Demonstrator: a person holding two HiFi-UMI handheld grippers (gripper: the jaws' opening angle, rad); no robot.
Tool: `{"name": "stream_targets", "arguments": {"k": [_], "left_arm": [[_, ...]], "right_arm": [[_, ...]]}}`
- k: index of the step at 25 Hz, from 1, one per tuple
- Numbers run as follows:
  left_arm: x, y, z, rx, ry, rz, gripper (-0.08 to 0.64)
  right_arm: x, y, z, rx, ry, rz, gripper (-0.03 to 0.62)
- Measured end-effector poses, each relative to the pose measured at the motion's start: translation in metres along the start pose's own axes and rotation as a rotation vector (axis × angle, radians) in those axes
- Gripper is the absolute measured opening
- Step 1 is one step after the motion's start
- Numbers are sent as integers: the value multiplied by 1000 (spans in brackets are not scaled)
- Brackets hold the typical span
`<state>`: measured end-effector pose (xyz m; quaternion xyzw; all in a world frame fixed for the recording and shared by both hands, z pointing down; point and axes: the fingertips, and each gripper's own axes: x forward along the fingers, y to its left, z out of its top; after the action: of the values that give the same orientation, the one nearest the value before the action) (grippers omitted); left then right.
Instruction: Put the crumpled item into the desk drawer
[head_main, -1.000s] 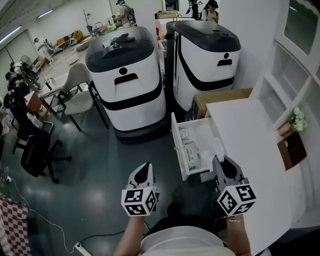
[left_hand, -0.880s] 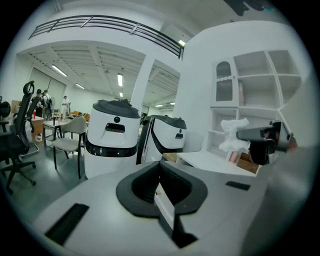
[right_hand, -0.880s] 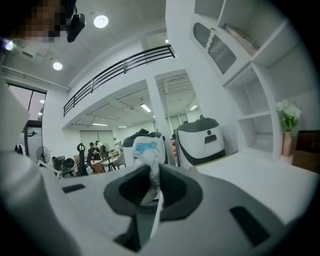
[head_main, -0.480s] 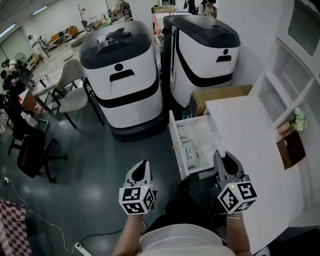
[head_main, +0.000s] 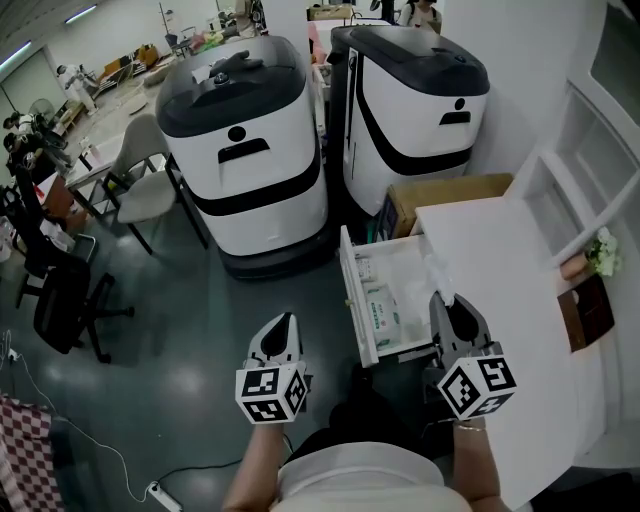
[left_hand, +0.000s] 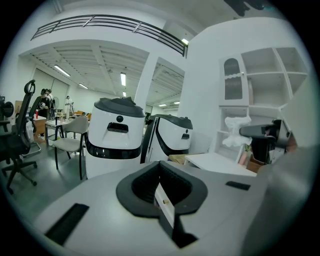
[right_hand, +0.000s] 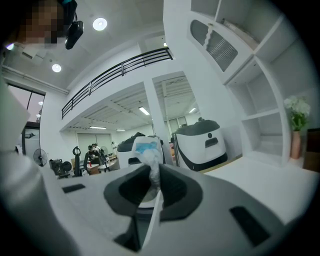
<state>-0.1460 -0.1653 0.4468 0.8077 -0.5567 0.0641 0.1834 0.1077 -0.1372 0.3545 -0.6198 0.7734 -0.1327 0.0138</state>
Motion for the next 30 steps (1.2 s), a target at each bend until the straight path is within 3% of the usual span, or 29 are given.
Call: {"name": "stream_targets", "arguments": {"k": [9, 30], "left_arm": [[36, 2, 3, -9, 26, 15, -5], [89, 2, -13, -16, 117, 75, -5]], "right_arm": [[41, -26, -14, 7, 68, -5, 49], [110, -82, -116, 36, 352, -23, 49]]}}
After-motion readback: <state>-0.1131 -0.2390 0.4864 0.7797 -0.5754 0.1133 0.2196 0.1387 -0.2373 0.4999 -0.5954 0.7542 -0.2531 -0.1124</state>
